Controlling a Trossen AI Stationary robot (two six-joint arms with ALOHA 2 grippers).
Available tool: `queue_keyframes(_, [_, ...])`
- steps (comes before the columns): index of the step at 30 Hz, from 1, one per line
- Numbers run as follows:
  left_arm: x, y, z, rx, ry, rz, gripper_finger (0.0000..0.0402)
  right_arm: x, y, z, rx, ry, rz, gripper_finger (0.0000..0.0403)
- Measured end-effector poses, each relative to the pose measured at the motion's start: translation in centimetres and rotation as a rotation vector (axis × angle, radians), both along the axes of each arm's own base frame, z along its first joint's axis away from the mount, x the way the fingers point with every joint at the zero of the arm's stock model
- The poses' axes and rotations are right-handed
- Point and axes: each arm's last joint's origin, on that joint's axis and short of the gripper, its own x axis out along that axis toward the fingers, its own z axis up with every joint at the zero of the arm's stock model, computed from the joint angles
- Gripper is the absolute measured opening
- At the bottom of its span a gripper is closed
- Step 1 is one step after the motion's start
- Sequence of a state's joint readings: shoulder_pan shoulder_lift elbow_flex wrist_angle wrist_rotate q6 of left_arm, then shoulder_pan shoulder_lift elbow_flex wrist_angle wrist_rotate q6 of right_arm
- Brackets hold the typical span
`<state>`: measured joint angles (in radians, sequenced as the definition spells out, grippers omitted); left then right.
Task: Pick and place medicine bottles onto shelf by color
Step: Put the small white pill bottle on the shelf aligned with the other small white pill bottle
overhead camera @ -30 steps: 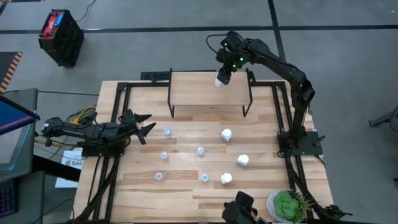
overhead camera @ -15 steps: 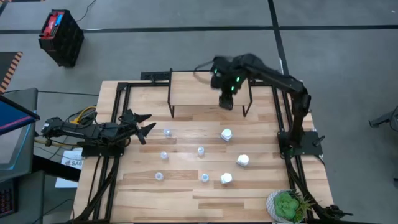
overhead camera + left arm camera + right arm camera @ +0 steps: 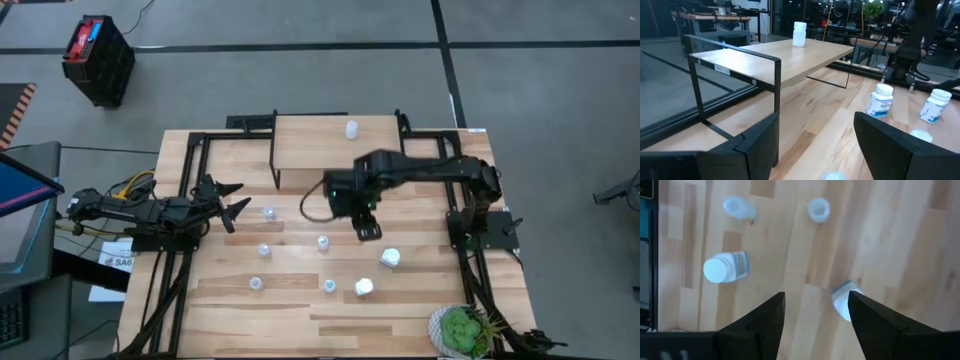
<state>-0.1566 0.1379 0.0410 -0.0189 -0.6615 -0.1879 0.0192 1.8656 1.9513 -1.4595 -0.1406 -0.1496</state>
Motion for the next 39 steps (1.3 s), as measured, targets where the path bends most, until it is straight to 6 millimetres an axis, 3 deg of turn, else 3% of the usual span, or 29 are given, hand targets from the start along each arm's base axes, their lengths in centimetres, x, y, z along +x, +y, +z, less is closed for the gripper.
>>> queue_keyframes(10, [0.0, -0.1, 0.0, -0.003, -0.001, -0.028, 0.0245, -1.3, 2.2, -2.0, 0.046, -0.207, -0.12, 0.0239])
queue_keyframes(15, [0.0, -0.1, 0.0, -0.007, -0.003, -0.029, 0.0245, -1.4, 4.0, -4.7, 0.051, -0.366, -0.214, 0.0239])
queue_keyframes(22, [0.0, -0.1, 0.0, -0.004, -0.001, -0.029, 0.0245, -0.4, 6.1, -7.2, 0.054, -0.463, -0.163, 0.0239])
queue_keyframes(28, [0.0, -0.1, 0.1, -0.005, -0.008, -0.032, 0.0245, 0.8, 5.6, -8.6, 0.041, -0.456, -0.181, 0.0239])
queue_keyframes(39, [0.3, -0.2, -0.2, 0.01, 0.026, -0.061, 0.0245, 3.7, 3.0, -13.3, 0.009, -0.388, -0.259, 0.0239])
